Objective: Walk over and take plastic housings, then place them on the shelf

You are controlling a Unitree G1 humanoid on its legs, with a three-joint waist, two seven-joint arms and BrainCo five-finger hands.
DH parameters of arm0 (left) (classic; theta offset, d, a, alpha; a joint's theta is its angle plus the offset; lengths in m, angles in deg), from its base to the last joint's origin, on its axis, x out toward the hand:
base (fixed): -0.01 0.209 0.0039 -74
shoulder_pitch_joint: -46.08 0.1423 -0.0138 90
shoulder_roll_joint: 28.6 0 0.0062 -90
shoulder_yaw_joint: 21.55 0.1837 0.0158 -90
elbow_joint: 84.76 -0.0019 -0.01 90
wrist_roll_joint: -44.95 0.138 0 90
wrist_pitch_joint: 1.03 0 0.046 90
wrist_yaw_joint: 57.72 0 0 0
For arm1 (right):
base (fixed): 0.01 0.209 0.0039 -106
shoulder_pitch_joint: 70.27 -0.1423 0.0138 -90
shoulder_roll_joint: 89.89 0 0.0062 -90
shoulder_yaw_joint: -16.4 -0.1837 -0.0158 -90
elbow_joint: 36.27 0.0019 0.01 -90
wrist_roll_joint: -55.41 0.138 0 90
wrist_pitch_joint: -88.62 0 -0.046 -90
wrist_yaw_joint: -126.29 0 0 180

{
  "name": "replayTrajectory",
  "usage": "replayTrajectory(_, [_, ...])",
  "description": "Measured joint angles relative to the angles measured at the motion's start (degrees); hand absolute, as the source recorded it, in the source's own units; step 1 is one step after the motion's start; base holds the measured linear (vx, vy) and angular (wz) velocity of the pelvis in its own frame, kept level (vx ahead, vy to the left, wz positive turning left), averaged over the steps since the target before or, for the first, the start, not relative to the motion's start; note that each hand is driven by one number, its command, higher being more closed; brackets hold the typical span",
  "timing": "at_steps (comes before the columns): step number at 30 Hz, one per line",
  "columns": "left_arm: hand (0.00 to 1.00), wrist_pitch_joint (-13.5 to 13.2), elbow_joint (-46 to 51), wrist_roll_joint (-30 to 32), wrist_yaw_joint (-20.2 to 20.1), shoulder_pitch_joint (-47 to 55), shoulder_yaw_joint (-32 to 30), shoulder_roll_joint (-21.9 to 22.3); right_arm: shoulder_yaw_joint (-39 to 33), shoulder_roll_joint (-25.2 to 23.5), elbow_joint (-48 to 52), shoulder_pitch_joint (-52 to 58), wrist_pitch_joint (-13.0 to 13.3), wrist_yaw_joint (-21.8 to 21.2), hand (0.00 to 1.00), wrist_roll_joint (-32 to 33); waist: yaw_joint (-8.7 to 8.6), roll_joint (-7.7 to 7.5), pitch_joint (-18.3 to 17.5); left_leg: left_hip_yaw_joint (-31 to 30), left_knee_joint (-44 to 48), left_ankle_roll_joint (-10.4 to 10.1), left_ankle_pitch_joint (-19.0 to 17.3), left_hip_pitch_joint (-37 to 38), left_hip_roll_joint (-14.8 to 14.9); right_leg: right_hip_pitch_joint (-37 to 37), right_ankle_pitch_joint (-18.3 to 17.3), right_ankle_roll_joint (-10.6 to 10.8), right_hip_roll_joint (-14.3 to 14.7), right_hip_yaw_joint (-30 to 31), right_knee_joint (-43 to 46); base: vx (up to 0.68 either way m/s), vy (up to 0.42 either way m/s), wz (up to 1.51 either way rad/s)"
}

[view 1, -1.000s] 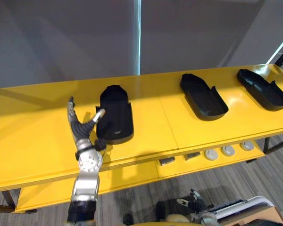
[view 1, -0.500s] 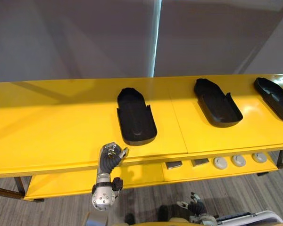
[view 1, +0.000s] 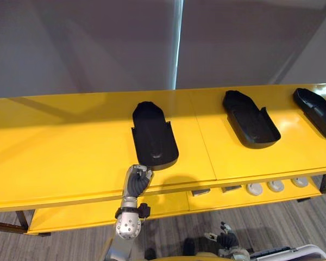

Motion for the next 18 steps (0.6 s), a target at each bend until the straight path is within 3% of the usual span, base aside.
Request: replayTrajectory(18, [1.00, -1.3, 0.1, -1.2, -5.0, 0.5, 10.3, -1.8, 0.8, 0.0, -0.5, -1.7, 0.0, 1.0, 0.00, 0.0, -0.04, 0.08, -0.1, 0.1, 0.2, -0.3, -0.2, -0.6, 0.0, -0.5, 0.0, 0.0, 0.0, 0.0, -0.2, 0.00, 0.001, 0.00])
